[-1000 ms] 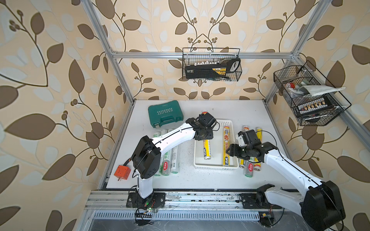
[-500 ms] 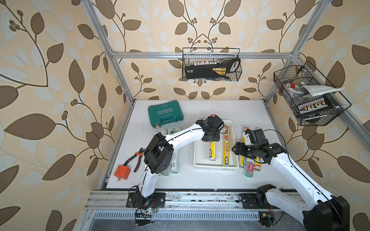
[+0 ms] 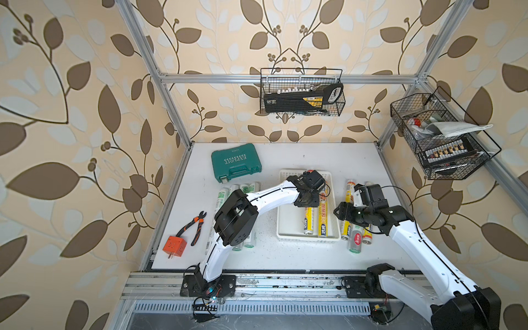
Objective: Put the plastic wrap into the basket
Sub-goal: Place the plastic wrap in the basket.
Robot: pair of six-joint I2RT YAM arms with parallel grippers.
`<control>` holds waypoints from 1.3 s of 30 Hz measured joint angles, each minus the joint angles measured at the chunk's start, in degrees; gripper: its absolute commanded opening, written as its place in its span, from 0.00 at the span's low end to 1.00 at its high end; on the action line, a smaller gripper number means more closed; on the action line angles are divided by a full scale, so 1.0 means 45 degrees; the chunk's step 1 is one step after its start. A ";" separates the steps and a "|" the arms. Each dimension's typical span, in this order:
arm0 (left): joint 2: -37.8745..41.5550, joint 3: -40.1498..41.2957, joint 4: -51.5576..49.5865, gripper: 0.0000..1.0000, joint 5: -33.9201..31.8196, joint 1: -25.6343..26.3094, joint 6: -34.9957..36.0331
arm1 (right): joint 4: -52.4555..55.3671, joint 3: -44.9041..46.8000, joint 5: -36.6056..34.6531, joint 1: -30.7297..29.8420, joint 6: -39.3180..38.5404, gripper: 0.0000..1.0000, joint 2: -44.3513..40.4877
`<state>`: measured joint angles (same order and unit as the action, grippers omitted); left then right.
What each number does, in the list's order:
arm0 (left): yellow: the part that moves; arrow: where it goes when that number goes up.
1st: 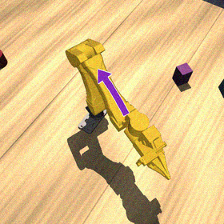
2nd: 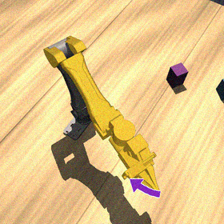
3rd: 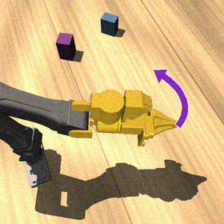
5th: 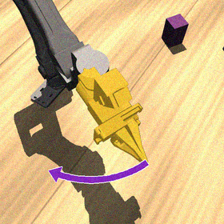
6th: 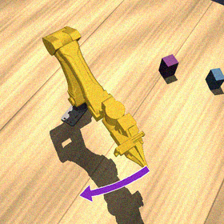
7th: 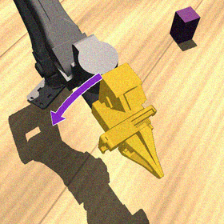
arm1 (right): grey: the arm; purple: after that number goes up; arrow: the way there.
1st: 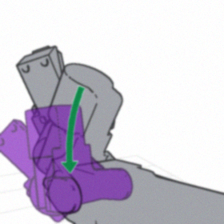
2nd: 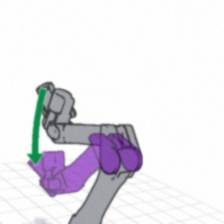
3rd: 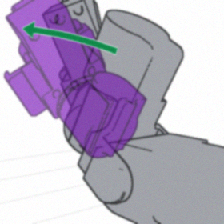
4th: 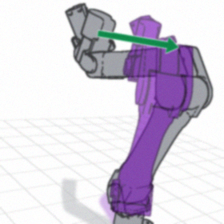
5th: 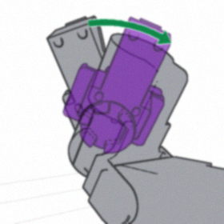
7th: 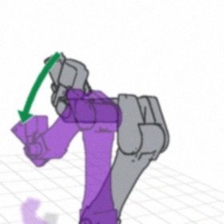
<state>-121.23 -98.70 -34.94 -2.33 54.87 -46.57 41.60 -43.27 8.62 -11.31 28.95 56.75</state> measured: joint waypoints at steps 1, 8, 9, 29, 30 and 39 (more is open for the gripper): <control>-0.0049 0.0000 0.0073 0.40 0.0005 0.0000 -0.0005 | 0.0000 0.0000 0.0015 0.0015 0.0000 0.71 -0.0010; -0.0262 0.0000 0.0573 0.42 0.0238 0.0000 -0.0097 | -0.0005 0.0005 0.0107 0.0029 0.0087 0.71 -0.0015; -0.0296 0.0000 0.0646 0.42 0.0257 0.0000 -0.0107 | -0.0010 0.0005 0.0170 0.0029 0.0126 0.71 -0.0015; -0.0539 -0.0097 0.0869 0.43 0.0607 0.0170 -0.0539 | -0.0874 0.0855 0.0981 0.0029 0.0729 0.71 0.0408; -0.0539 -0.0097 0.0850 0.43 0.0602 0.0175 -0.0583 | -0.0918 0.0860 0.1005 0.0029 0.0758 0.71 0.0442; -0.0539 -0.0092 0.0719 0.46 0.0913 0.0248 -0.0690 | -0.1273 0.0976 0.1146 0.0029 0.0869 0.71 0.0515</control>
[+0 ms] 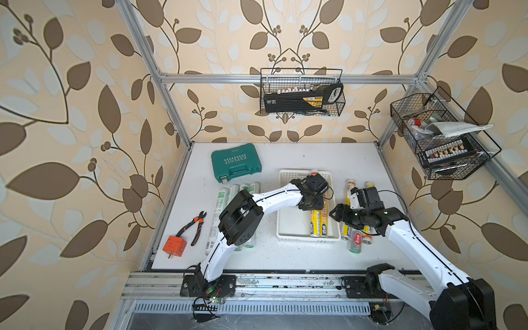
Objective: Put the plastic wrap into the basket
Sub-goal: Place the plastic wrap in the basket.
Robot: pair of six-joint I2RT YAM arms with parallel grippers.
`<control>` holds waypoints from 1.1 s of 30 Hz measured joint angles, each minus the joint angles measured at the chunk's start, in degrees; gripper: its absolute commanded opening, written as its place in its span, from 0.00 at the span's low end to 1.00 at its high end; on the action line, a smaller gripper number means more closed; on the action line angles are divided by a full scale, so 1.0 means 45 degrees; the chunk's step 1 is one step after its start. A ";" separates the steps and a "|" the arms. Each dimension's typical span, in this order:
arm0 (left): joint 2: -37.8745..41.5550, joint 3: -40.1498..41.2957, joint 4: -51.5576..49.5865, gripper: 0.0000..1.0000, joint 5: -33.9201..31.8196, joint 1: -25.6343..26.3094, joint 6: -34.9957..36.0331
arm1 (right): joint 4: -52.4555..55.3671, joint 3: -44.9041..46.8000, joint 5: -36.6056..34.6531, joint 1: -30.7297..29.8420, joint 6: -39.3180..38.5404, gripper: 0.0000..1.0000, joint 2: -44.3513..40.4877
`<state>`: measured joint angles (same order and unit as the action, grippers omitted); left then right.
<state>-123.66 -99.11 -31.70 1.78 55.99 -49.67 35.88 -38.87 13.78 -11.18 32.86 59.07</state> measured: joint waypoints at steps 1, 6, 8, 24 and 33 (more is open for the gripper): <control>0.0000 0.0000 -0.0005 0.46 0.0029 0.0000 -0.0015 | -0.0019 0.0024 0.0015 0.0000 0.0029 0.71 0.0000; 0.0000 0.0000 0.0024 0.49 0.0087 0.0000 -0.0034 | -0.0117 0.0102 0.0058 0.0000 0.0078 0.71 0.0015; 0.0000 0.0000 0.0044 0.50 0.0087 0.0000 -0.0053 | -0.0204 0.0160 0.0097 0.0000 0.0092 0.71 0.0058; -0.0466 0.0015 0.0495 0.50 0.0083 -0.0010 -0.0325 | -0.0510 0.0311 0.0335 0.0000 0.0189 0.71 0.0185; -0.0466 0.1025 0.2220 0.51 0.0879 -0.0005 -0.0928 | -0.0714 0.0457 0.0486 0.0000 0.0379 0.71 0.0393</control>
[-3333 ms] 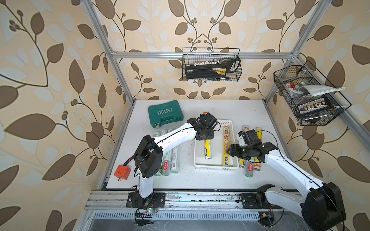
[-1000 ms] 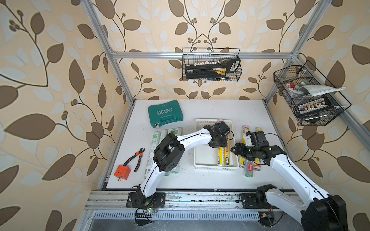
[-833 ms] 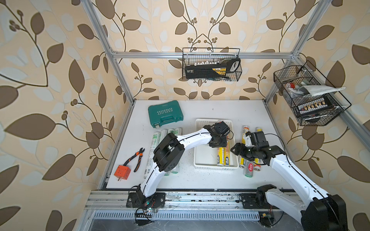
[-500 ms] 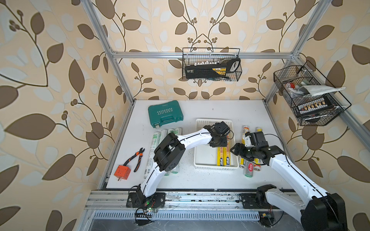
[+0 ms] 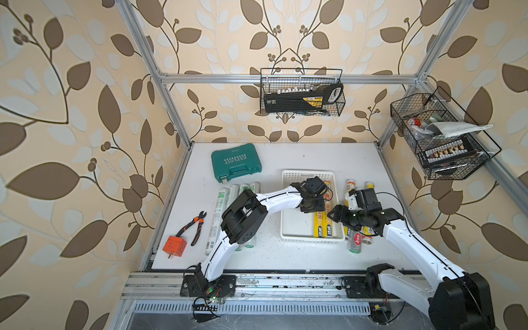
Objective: Put the plastic wrap into the basket
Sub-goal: Place the plastic wrap in the basket.
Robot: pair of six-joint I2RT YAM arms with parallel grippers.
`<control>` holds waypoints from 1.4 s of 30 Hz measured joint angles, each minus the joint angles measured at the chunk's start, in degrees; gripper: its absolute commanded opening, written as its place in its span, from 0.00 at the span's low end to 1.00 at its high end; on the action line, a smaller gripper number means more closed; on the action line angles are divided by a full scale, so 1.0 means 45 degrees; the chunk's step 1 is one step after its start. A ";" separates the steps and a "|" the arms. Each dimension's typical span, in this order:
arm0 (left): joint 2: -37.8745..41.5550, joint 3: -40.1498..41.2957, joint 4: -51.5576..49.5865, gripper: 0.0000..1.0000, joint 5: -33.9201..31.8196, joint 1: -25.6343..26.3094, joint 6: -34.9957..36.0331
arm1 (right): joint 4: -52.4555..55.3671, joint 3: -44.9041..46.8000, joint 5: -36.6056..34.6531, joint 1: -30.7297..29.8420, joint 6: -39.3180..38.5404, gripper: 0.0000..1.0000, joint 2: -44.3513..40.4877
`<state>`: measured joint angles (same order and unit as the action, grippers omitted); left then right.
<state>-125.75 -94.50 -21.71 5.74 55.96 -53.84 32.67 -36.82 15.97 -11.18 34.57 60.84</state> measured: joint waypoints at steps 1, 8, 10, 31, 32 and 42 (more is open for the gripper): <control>0.0000 0.0180 0.0209 0.51 0.0097 0.0000 -0.0107 | -0.0010 0.0005 0.0039 0.0000 0.0034 0.71 0.0000; 0.0233 0.1205 0.1855 0.51 0.0515 -0.0005 -0.0835 | -0.0219 0.0102 0.0141 0.0000 0.0141 0.70 0.0000; 0.0301 0.1350 0.2059 0.51 0.0515 -0.0005 -0.0962 | -0.0223 0.0112 0.0141 0.0000 0.0160 0.71 0.0010; 0.4061 0.1370 -0.2628 0.74 -0.2895 -0.0087 0.1268 | 0.1341 -0.1093 -0.0539 0.0000 -0.0704 0.70 -0.0602; 0.4401 0.1418 -0.2890 0.75 -0.3143 -0.0126 0.1409 | 0.1462 -0.1209 -0.0597 -0.0015 -0.0792 0.70 -0.0661; 0.8534 0.4391 -0.4760 0.86 -0.5003 -0.1875 0.2239 | 0.2642 -0.2579 -0.1651 -0.1651 -0.1064 0.70 -0.0957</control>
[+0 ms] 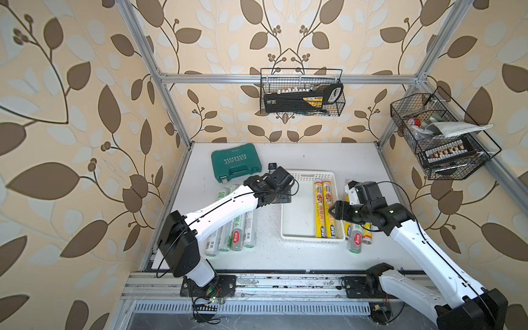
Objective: Put the plastic wrap into the basket
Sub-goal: Place the plastic wrap in the basket, then pick up the plastic wrap from the center of the board.
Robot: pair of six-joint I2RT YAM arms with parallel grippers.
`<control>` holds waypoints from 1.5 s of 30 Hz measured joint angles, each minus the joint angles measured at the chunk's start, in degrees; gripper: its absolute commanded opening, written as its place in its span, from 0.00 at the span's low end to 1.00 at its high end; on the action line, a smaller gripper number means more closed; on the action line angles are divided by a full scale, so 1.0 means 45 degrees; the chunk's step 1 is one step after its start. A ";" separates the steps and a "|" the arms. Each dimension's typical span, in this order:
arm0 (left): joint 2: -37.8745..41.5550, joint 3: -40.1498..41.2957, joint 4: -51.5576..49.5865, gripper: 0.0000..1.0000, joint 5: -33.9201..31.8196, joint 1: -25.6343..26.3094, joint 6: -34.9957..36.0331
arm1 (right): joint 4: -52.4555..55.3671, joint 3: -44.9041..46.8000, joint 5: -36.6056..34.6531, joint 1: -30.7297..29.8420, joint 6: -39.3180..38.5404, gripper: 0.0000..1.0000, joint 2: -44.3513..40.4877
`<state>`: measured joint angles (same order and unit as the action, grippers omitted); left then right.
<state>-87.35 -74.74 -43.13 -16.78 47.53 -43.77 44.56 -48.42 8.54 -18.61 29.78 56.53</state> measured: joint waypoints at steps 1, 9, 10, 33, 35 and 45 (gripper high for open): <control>0.0267 0.0393 -0.0068 0.86 -0.0049 -0.0248 0.0034 | 0.0053 -0.0063 -0.0102 -0.0146 0.0000 0.70 0.0000; 0.1258 0.2841 -0.0131 0.89 0.0335 -0.2098 0.0087 | 0.0505 -0.0345 -0.0758 -0.0772 0.0049 0.70 0.0087; 0.1273 0.3016 -0.0092 0.89 0.0452 -0.2186 0.0092 | 0.0544 -0.0345 -0.0826 -0.0772 0.0049 0.70 0.0107; -0.0661 0.3915 0.1438 0.83 0.2137 -0.2579 0.0053 | 0.1112 -0.0457 -0.1923 -0.0782 -0.0010 0.71 0.0117; -0.0792 0.3925 0.1530 0.81 0.2205 -0.2647 0.0049 | 0.1146 -0.0457 -0.2069 -0.0782 -0.0010 0.72 0.0083; -0.1554 0.3925 0.1953 0.77 0.2667 -0.2735 0.0039 | 0.1200 -0.0457 -0.2385 -0.0782 -0.0005 0.72 0.0000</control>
<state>-94.35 -57.08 -34.35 -4.78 35.22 -43.59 49.95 -50.48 -2.20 -22.13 29.76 56.53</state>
